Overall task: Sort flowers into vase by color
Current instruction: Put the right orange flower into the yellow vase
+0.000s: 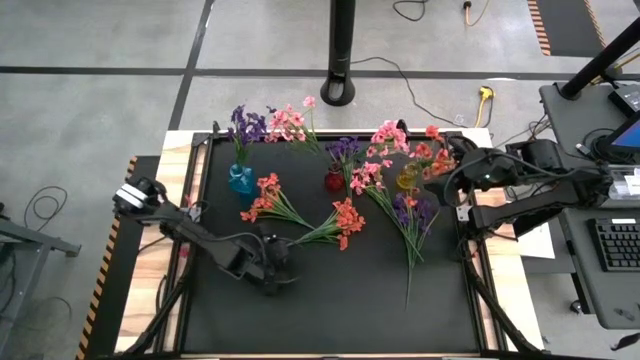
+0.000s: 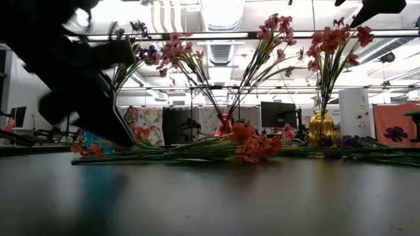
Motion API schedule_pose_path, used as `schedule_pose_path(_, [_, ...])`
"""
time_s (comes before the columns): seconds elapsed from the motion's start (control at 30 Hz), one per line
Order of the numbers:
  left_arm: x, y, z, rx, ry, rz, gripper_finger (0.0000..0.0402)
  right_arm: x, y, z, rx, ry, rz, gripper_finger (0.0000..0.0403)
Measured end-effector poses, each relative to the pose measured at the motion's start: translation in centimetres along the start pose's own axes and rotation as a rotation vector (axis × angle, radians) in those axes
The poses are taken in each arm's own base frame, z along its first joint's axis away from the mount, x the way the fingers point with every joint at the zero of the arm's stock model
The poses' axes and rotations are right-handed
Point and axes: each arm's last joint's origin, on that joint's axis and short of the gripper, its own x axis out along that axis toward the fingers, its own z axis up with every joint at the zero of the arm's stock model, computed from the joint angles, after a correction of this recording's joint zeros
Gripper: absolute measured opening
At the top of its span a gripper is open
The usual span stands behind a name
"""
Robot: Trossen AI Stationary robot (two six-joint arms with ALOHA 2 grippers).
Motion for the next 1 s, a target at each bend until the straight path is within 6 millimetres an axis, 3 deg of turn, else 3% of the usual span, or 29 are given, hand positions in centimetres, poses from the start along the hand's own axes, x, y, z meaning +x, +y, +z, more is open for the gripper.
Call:
schedule_pose_path(0.23, [3.2, 0.5, 0.5, 0.036, 0.063, -0.04, 0.017, 0.6, 0.5, 0.1, -0.025, 0.035, -0.005, 0.0325])
schedule_pose_path(0.43, [3.6, 0.7, 0.8, 0.048, 0.066, -0.046, 0.0153, 0.1, 0.7, 0.4, -0.025, 0.015, 0.02, 0.0325])
schedule_pose_path(0.57, [3.6, 0.8, 0.8, 0.047, 0.069, -0.053, 0.0115, -0.7, 0.8, 0.8, -0.039, -0.03, 0.03, 0.0325])
schedule_pose_path(0.8, [3.7, 0.9, 0.8, 0.049, 0.075, -0.046, 0.0013, -1.9, 1.3, 1.6, -0.076, -0.112, 0.083, 0.0325])
schedule_pose_path(1.0, [3.0, 0.8, 0.8, 0.059, 0.068, -0.053, 0.0006, -2.0, 2.0, 2.2, -0.115, -0.172, 0.147, 0.0325])
